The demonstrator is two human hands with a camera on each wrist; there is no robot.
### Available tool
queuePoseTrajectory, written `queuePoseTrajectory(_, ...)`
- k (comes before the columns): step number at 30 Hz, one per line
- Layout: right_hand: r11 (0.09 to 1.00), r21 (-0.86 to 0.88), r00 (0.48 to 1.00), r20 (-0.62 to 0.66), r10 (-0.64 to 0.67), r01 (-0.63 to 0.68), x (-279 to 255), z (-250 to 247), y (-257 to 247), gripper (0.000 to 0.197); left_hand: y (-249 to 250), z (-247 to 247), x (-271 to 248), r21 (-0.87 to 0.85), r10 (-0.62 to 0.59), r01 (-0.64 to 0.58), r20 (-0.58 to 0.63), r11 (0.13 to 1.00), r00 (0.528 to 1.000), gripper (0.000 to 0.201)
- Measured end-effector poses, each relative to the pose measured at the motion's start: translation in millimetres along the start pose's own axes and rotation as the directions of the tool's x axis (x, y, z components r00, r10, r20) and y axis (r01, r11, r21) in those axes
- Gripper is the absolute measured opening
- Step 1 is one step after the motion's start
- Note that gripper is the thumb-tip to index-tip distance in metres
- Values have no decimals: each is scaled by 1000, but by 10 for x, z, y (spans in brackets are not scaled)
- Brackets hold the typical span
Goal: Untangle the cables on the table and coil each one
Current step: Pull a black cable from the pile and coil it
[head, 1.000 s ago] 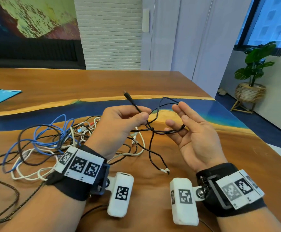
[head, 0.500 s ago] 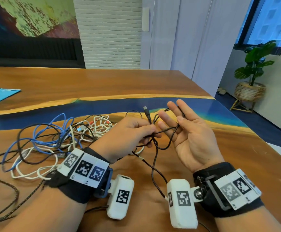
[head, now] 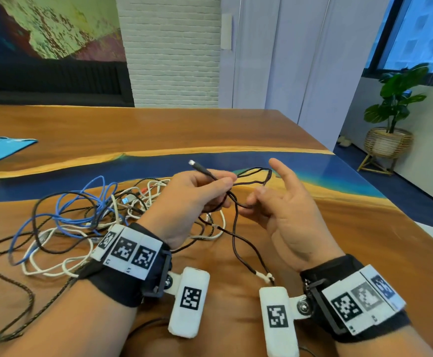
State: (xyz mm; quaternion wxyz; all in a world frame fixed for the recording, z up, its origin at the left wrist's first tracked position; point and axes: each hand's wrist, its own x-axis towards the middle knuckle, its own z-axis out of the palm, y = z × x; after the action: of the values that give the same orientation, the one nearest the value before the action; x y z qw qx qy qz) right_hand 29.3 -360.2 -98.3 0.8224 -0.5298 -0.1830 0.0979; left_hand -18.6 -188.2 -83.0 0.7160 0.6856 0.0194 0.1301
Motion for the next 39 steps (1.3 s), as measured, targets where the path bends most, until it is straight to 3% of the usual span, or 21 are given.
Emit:
queuePoseTrajectory(3, 993, 112, 994, -97, 45, -34, 67, -118, -62, 37, 13, -66, 35, -50, 20, -23, -55, 998, 998, 34)
queuePoseTrajectory(7, 994, 89, 983, -167, 73, -59, 116, -291, -143, 27, 33, -161, 61, -56, 61, -69, -136, 996, 989, 14)
queuePoseTrajectory(11, 990, -112, 992, -100, 78, -89, 103, -263, -118, 23, 40, -103, 22, -3, 124, -124, -37, 992, 992, 22)
queuePoseTrajectory(13, 984, -132, 991, -81, 106, -116, 101, -229, -91, 26, 45, -78, 5, 7, 146, -147, 28, 989, 989, 21)
queuePoseTrajectory(15, 982, -111, 987, -71, 143, -150, 102, -221, -77, 29, 54, -77, -12, 9, 141, -143, 82, 990, 987, 21)
queuePoseTrajectory(20, 959, 54, 960, 64, 273, -277, 64, -216, -68, 35, 61, -41, -45, -14, 89, -88, 168, 996, 982, 54)
queuePoseTrajectory(23, 961, 97, 958, 155, 241, -258, 53, -205, -74, 32, 43, -37, -30, -2, 79, -80, 164, 997, 983, 69)
queuePoseTrajectory(28, 988, 32, 976, 160, 147, -154, 30, -171, -74, 25, 74, -88, 36, -19, 85, -88, -116, 996, 990, 43)
queuePoseTrajectory(30, 988, -31, 968, 198, 152, -149, 17, -162, -52, 22, 96, -117, 49, -88, 55, -71, -167, 994, 984, 33)
queuePoseTrajectory(35, 968, -203, 949, 245, 198, -149, -19, -143, -2, 20, 71, -101, 14, 123, 92, -84, -58, 989, 994, 19)
queuePoseTrajectory(39, 952, -259, 915, 320, 245, -164, -43, -160, -33, 26, 42, -81, 10, 177, 106, -103, -8, 979, 994, 30)
